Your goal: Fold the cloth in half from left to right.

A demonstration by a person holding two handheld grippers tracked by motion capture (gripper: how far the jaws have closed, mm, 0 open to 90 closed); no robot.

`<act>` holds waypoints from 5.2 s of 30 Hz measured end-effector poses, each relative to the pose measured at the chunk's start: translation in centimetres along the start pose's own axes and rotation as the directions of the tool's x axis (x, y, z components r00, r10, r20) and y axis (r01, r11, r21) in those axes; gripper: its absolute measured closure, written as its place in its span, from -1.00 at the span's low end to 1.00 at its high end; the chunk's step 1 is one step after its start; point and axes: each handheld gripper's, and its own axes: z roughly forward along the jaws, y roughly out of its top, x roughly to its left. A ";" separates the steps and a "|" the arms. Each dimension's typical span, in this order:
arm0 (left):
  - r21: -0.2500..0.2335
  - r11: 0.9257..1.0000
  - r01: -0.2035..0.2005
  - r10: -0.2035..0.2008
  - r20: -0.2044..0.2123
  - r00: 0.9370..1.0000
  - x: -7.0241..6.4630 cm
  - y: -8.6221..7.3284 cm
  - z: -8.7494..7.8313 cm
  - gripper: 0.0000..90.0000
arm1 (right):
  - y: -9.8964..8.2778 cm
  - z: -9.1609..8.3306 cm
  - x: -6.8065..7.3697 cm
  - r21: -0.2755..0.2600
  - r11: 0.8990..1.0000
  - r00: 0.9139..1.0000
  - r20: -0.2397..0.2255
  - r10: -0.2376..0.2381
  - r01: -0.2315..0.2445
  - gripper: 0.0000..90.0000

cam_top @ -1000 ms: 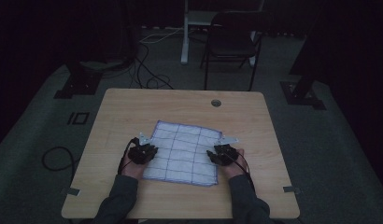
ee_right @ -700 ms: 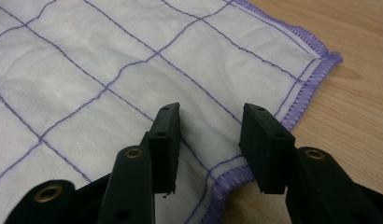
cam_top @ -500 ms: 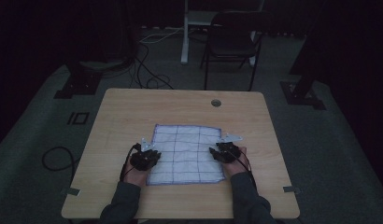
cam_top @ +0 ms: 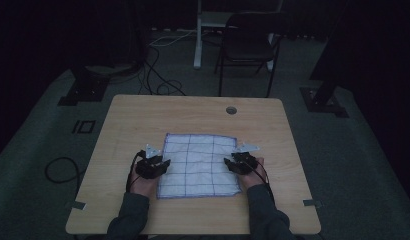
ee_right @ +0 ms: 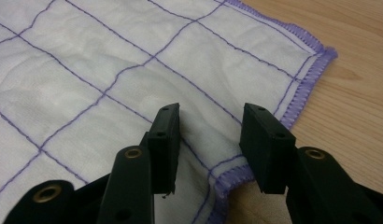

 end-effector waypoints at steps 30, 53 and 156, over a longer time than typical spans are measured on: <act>0.040 0.999 0.033 -0.033 0.007 0.999 -0.8 -0.3 0.9 0.88 | 0.1 -1.0 0.2 -0.008 1.000 1.000 0.012 -0.004 0.004 0.26; 0.042 0.998 0.054 -0.054 0.006 0.999 -0.4 -0.3 0.8 0.92 | -0.9 -1.8 0.2 0.042 0.998 0.999 0.027 -0.046 0.045 0.58; -0.118 0.986 -0.115 0.147 0.306 0.941 -11.0 8.6 1.3 0.93 | -2.0 -4.0 -1.3 0.002 0.999 0.999 0.037 0.033 -0.033 0.27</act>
